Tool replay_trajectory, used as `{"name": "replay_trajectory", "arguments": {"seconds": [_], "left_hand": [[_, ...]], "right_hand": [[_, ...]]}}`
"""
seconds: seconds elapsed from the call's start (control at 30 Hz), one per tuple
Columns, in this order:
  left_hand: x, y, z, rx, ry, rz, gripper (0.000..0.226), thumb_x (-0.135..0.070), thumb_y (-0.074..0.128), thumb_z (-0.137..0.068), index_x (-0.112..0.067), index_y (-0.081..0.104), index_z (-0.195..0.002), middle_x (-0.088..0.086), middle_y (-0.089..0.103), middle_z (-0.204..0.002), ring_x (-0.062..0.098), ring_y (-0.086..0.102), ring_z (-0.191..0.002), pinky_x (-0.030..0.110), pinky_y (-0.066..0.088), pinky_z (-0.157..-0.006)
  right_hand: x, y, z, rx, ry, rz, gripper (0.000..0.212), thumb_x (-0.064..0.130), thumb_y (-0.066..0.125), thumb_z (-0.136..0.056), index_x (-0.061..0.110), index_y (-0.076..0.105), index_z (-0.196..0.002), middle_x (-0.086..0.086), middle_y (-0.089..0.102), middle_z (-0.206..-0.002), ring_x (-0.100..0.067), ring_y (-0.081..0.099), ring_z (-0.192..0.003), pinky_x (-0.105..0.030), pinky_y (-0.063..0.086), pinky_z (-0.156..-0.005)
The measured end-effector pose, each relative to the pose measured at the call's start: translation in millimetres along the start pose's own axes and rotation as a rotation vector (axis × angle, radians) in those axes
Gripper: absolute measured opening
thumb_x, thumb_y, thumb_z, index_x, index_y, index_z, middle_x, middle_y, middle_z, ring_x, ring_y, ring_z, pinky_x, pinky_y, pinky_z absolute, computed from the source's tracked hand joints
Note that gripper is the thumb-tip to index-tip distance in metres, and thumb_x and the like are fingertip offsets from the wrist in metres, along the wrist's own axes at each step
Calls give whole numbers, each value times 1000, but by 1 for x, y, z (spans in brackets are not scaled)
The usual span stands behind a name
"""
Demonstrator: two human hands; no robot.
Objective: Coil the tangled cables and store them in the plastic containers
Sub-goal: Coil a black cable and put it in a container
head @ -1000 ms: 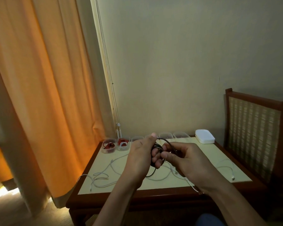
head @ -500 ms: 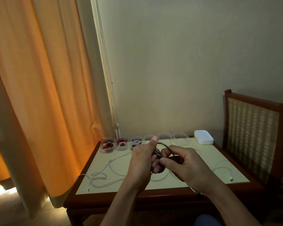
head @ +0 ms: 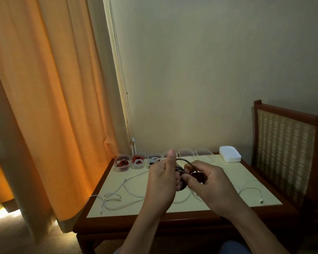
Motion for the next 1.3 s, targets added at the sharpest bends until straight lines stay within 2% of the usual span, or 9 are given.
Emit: {"name": "replay_trajectory", "arguments": {"seconds": [0.13,0.2,0.33,0.53,0.7,0.8,0.87,1.07,1.3], "left_hand": [[2,2,5,101,-1,78,53,-49,34,-101,-12,58,-72,4,53,-64,15,51,-61,27,42,-59],[4,1,8,129,16,99,51,-49,34,-103,-14,58,-75,3,56,-68,15,52,-66,29,43,-64],[7,3,8,140,65,38,43,-47,34,-104,-30,60,-75,-4,60,-74,17,56,-76,38,44,-75],[9,9,10,185,53,0,39,-49,35,-102,-34,67,-83,-5,61,-81,15,59,-83,34,49,-82],[7,1,6,171,32,58,42,-48,43,-103,-15,56,-80,7,50,-83,24,45,-79,38,40,-73],[7,2,5,231,3,53,49,-46,42,-104,-2,51,-85,12,43,-83,27,36,-77,43,32,-69],[6,2,7,272,-38,22,47,-50,42,-103,-8,52,-83,11,41,-83,26,33,-77,44,28,-71],[5,-4,6,439,-121,-110,24,-31,52,-106,-24,74,-97,2,55,-85,19,44,-77,33,37,-71],[2,-20,3,358,-168,-103,32,-23,44,-109,-5,66,-94,6,57,-83,16,51,-71,24,46,-66]], "right_hand": [[0,-6,-2,1,50,-118,13,4,67,-93,16,69,-91,6,63,-60,-1,48,-44,-12,36,-47],[4,-7,-3,5,41,-114,8,2,67,-93,10,69,-92,4,65,-62,-1,52,-46,-11,37,-48],[5,-10,-6,-20,30,-33,15,8,70,-92,22,69,-86,3,67,-70,-5,51,-53,-16,38,-50],[3,-14,-7,2,36,-18,17,5,68,-92,22,68,-86,11,64,-69,-2,48,-48,-12,34,-47],[8,-10,-6,108,5,11,8,10,66,-95,14,68,-87,3,62,-72,-9,53,-62,-24,45,-57],[5,-10,-8,128,18,12,7,10,65,-95,10,67,-89,10,55,-65,0,47,-58,-16,39,-54],[0,-11,-10,143,60,-4,5,9,64,-96,9,67,-92,15,54,-61,1,45,-53,-12,36,-52],[-15,-19,-12,174,182,-102,10,11,61,-99,11,69,-94,8,45,-55,-5,33,-46,-19,27,-43],[-18,-17,-9,246,188,-231,14,16,67,-92,16,77,-102,-1,62,-75,-14,50,-64,-25,45,-60]]}}
Point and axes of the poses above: each hand's wrist, its own z-axis away from the middle knuckle, its own y-axis out of the palm, x = y × z, the point moved 8 cm from there along -z, towards the middle knuckle
